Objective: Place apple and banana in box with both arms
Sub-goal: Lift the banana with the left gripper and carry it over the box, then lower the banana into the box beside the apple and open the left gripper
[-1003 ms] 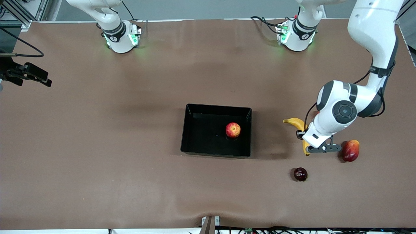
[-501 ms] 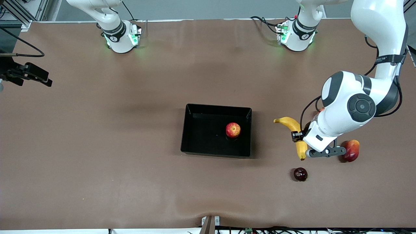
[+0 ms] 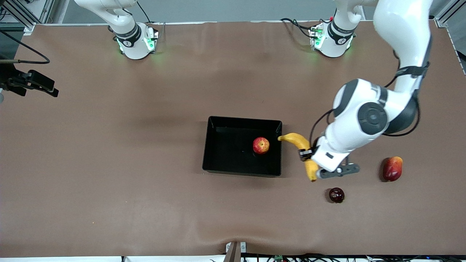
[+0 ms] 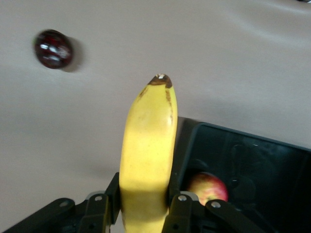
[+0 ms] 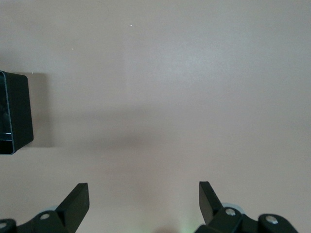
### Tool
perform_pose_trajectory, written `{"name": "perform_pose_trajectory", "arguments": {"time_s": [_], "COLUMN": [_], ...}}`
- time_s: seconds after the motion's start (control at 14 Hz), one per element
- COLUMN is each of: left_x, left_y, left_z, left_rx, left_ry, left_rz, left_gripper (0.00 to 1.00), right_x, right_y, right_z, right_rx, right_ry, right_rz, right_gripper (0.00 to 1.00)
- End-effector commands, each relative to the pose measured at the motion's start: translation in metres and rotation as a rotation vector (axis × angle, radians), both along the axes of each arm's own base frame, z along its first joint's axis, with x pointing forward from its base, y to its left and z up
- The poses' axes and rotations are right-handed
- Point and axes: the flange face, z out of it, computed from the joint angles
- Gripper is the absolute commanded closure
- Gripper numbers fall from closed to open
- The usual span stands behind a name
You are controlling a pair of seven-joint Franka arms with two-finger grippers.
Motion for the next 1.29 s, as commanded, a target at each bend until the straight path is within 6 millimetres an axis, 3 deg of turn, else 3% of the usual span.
{"name": "perform_pose_trajectory", "arguments": {"time_s": [0.0,0.29,0.5,0.64,1.0,1.22], "left_x": [0.007,0.003,-0.025,-0.042,-0.065,-0.062], "left_y": [-0.031,-0.082,-0.133,-0.162,-0.207,-0.213], "left_z": [0.0,-0.025,-0.041,-0.064,-0.113,-0.118], "left_rx": [-0.022,-0.018,0.059,0.075,0.068,0.044], "left_ry": [0.011,0.013,-0.017,-0.007,0.0,-0.024], "left_rz": [0.026,0.067,0.033,0.048,0.066,0.069], "left_gripper": [1.0,1.0,1.0,1.0,1.0,1.0], "right_x": [-0.002,-0.002,-0.002,-0.002,-0.002,-0.002], "right_y": [0.0,0.0,0.0,0.001,0.0,0.0], "right_z": [0.005,0.005,0.005,0.005,0.005,0.006], "right_rx": [-0.008,-0.008,-0.007,-0.006,-0.007,-0.007], "right_ry": [-0.003,-0.003,-0.003,-0.003,-0.003,-0.005], "right_rz": [0.009,0.009,0.009,0.011,0.007,0.007], "right_gripper": [0.0,0.0,0.0,0.0,0.0,0.0]}}
